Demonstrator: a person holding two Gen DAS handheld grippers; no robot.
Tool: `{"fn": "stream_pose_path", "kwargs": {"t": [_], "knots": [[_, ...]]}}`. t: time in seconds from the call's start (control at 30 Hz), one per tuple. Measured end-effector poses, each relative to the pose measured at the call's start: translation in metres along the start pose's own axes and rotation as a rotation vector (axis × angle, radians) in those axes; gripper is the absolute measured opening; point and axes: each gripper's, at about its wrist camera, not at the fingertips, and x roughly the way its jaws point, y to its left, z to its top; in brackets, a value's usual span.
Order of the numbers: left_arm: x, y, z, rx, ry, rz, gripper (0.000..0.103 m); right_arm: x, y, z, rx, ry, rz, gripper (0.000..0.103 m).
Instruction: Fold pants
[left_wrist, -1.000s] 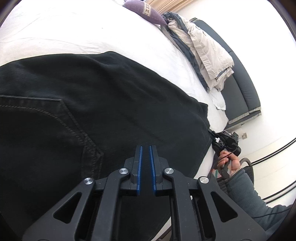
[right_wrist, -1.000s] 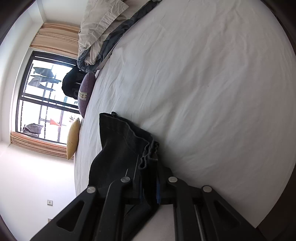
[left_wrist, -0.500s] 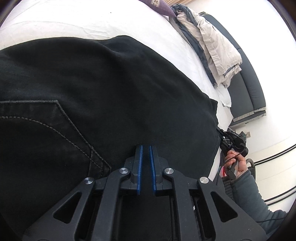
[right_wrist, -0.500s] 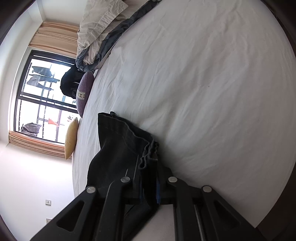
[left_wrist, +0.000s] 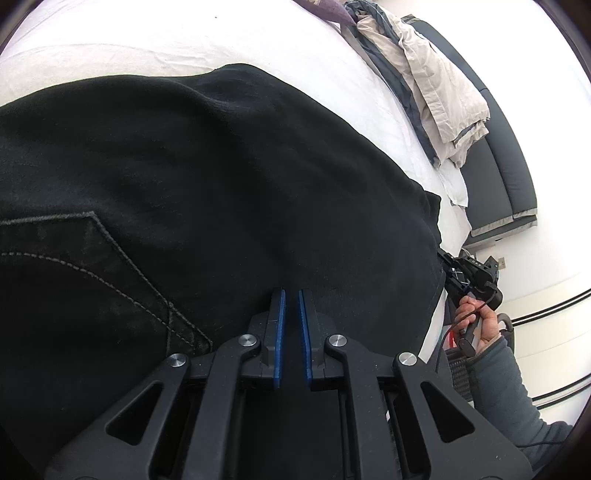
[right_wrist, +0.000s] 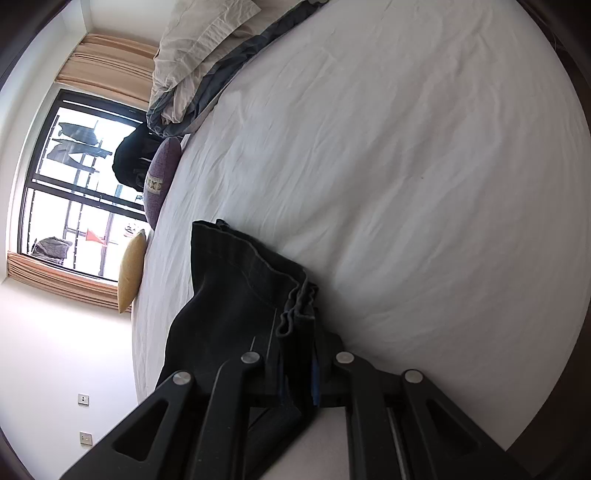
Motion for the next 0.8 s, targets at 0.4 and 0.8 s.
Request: {"fn": "stream_pose_path", "kwargs": {"t": [0.4, 0.8], "knots": [[0.011, -0.003, -0.007, 0.03, -0.014, -0.006, 0.009, -0.022, 0.085, -0.022, -0.27, -0.061, -0.106, 0.011], [0.004, 0.014, -0.01, 0.01, -0.028, -0.042, 0.009, 0.005, 0.247, -0.201, -0.938, 0.148, -0.049, 0.011]]}}
